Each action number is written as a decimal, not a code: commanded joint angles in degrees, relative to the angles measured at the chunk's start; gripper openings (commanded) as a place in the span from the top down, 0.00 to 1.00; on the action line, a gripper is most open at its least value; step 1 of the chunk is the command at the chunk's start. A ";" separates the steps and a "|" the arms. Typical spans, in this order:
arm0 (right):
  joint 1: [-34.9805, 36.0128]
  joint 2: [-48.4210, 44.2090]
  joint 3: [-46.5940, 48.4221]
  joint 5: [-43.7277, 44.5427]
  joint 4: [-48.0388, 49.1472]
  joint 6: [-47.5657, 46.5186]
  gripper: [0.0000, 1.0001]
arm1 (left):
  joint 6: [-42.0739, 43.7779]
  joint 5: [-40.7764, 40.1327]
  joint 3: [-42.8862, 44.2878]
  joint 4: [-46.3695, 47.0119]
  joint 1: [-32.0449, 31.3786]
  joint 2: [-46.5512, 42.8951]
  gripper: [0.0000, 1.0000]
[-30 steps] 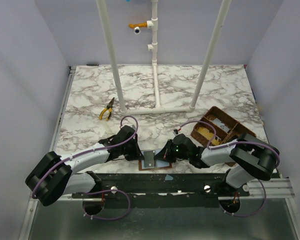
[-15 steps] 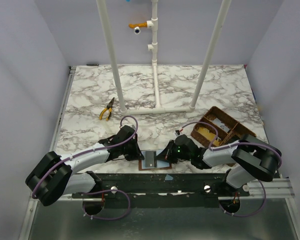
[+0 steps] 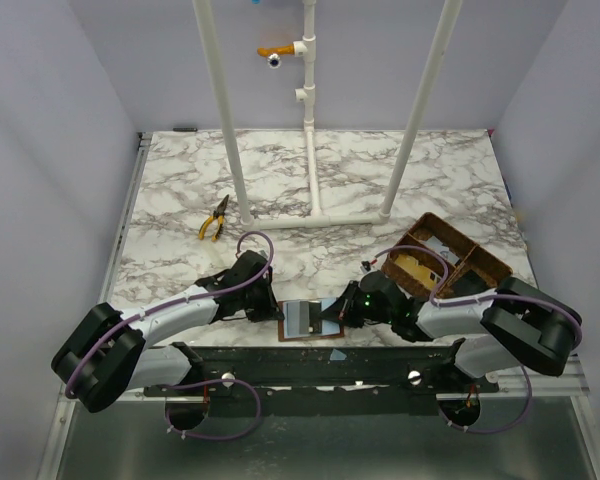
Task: Take the credit cards out of the card holder
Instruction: Remove the credit card from the card holder.
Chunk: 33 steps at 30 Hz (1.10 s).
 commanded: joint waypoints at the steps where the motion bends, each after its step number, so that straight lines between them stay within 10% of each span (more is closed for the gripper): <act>1: -0.37 -1.83 -0.52 2.13 -2.90 -0.98 0.99 | 2.58 -2.19 0.29 -4.45 0.12 -0.14 1.00; 33: -1.63 -12.08 1.09 6.39 -15.60 -4.95 0.99 | 5.96 -2.81 6.74 -9.48 0.17 -3.08 0.95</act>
